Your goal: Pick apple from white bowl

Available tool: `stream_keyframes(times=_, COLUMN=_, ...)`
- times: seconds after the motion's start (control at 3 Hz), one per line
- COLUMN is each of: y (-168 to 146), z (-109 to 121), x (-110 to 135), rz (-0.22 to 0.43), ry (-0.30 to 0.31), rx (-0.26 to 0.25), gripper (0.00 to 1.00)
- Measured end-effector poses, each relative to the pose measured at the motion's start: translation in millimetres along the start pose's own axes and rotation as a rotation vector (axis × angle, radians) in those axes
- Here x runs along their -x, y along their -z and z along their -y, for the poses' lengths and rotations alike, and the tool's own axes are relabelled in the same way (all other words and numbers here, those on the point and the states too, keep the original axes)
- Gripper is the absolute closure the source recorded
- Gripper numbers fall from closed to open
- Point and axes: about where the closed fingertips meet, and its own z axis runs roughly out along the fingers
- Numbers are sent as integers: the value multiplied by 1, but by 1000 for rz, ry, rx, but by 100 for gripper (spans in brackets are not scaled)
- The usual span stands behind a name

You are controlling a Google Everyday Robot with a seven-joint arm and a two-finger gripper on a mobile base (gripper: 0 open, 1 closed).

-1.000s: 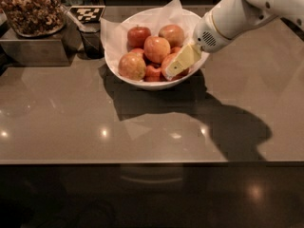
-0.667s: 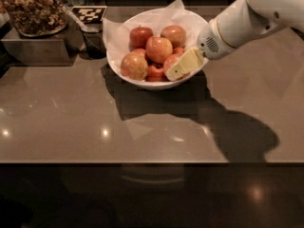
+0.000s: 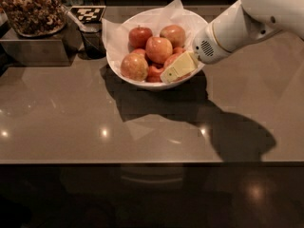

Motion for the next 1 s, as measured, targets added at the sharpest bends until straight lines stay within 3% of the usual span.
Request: stream_keyframes(times=1.0, y=-12, z=-27, x=10, rz=24, ry=-36, rx=17, gripper=78)
